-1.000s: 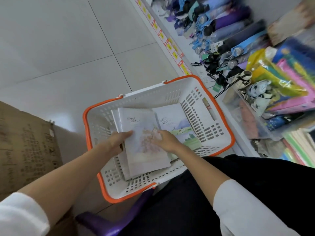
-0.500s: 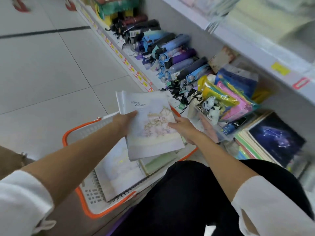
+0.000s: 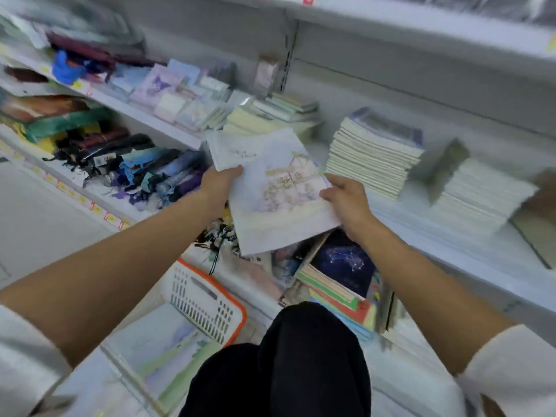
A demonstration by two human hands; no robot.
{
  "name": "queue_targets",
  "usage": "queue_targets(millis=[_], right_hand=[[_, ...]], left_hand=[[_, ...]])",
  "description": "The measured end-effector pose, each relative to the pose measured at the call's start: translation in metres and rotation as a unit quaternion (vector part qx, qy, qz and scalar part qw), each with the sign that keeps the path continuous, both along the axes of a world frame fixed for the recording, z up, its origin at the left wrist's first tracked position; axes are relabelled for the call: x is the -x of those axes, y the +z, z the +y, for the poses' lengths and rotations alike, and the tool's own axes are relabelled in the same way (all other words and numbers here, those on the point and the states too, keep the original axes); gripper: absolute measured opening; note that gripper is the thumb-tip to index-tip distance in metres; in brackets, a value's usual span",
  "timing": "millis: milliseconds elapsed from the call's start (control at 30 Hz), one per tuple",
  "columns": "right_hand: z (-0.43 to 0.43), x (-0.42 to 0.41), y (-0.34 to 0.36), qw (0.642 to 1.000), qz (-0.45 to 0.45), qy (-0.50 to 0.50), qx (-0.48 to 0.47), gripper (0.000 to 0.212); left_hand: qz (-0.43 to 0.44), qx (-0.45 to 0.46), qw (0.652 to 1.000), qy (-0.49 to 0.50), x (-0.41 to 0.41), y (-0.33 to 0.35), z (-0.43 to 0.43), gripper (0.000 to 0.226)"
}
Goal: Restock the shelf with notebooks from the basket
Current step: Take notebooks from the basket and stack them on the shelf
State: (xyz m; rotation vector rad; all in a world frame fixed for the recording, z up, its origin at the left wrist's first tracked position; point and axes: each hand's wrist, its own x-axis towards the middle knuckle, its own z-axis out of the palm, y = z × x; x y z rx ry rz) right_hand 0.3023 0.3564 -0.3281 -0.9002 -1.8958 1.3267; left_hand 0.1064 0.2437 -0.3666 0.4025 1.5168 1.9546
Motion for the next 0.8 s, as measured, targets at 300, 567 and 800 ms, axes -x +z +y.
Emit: queue_targets(millis=[300,567,800], right_hand=[[0.067,-0.057,0.059,0.973,0.145,-0.176,-0.021,0.039],[0.113,-0.060,0.064,0.934,0.174,-0.309,0.034,0.029],[0.122,-0.070,0.063,0.934,0.214,-0.284,0.037,0.045]], left_hand=[[0.231,0.082,0.953,-0.176,-0.059,0.095,0.093,0.035],[0.316,0.087,0.935,-0.138,-0.073,0.106,0.139,0.037],[0.412,0.037,0.906,-0.090,-0.078,0.100,0.155,0.070]])
